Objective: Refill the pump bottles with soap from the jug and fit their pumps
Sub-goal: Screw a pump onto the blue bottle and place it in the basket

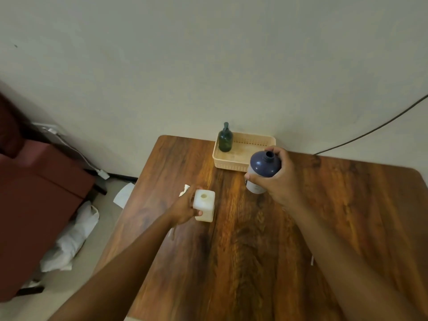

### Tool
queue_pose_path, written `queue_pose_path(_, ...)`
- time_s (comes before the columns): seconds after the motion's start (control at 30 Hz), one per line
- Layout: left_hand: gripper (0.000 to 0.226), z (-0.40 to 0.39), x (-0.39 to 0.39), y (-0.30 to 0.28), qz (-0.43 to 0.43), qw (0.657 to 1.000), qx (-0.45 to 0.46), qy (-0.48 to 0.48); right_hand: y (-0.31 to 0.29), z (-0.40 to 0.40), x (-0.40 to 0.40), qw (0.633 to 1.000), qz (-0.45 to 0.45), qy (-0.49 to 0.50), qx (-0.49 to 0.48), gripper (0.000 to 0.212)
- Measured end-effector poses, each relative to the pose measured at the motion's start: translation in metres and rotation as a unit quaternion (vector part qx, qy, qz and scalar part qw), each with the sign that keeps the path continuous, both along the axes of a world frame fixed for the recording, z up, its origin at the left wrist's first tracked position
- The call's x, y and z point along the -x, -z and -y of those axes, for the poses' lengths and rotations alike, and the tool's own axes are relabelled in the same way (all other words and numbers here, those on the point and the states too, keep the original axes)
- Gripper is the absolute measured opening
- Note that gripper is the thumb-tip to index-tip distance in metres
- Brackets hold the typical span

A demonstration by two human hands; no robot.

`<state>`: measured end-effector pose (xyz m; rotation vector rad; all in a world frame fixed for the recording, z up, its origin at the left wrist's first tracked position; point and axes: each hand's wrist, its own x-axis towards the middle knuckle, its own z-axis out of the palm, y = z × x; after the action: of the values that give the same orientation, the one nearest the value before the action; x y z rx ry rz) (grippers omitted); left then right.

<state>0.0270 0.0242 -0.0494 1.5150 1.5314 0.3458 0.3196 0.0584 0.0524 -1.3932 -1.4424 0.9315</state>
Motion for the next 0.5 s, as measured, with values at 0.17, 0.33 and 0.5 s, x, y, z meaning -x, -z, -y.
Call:
queue_pose_path(0.17, 0.068, 0.002, 0.008, 0.016, -0.014, 1.000, 0.004, 0.007, 0.013, -0.001, 0.004, 1.000, 0.002, 0.009, 0.001, 0.085)
queue_pose_path(0.33, 0.071, -0.001, 0.009, 0.021, 0.004, 1.000, 0.014, 0.013, 0.020, -0.004, 0.005, 1.000, -0.006, 0.016, 0.001, 0.085)
queue_pose_path(0.5, 0.100, -0.012, 0.003, 0.003, 0.022, 1.000, 0.017, 0.000, 0.017, -0.005, -0.010, 0.999, -0.018, 0.028, -0.010, 0.084)
